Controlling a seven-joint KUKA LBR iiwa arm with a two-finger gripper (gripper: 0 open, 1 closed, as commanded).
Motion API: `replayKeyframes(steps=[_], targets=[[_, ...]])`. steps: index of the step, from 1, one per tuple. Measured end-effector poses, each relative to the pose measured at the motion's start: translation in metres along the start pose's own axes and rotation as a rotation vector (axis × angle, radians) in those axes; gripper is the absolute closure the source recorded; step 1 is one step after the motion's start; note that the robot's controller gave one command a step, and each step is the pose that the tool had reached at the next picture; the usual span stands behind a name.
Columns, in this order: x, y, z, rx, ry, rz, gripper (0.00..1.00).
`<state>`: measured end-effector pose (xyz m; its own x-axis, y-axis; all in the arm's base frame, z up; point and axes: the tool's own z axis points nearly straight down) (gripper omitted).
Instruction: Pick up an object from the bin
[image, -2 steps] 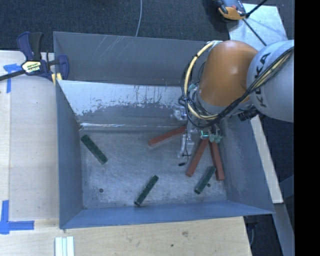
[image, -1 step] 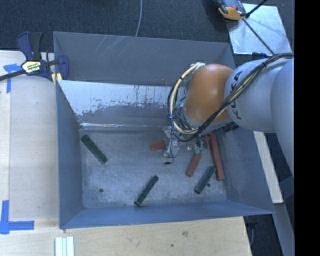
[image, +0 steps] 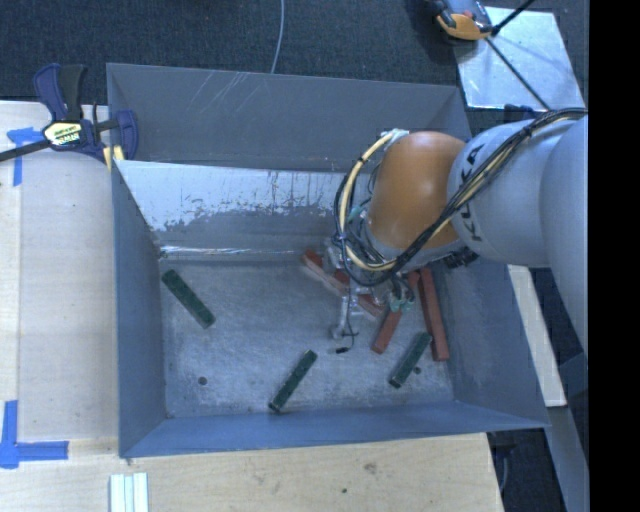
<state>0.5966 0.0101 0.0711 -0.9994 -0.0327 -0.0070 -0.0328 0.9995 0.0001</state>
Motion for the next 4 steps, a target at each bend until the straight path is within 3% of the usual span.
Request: replayKeyframes(steps=[1, 2, 3, 4], targets=[[-0.0039, 0.0004, -0.0041, -0.001, -0.013, 0.000, 1.00], [0.0005, -0.0003, 0.0004, 0.000, 0.003, 0.001, 0.00], [0.0005, -0.0003, 0.0004, 0.000, 0.003, 0.001, 0.00], [-0.0019, 0.0045, -0.0084, 0.001, 0.008, 0.115, 0.00]])
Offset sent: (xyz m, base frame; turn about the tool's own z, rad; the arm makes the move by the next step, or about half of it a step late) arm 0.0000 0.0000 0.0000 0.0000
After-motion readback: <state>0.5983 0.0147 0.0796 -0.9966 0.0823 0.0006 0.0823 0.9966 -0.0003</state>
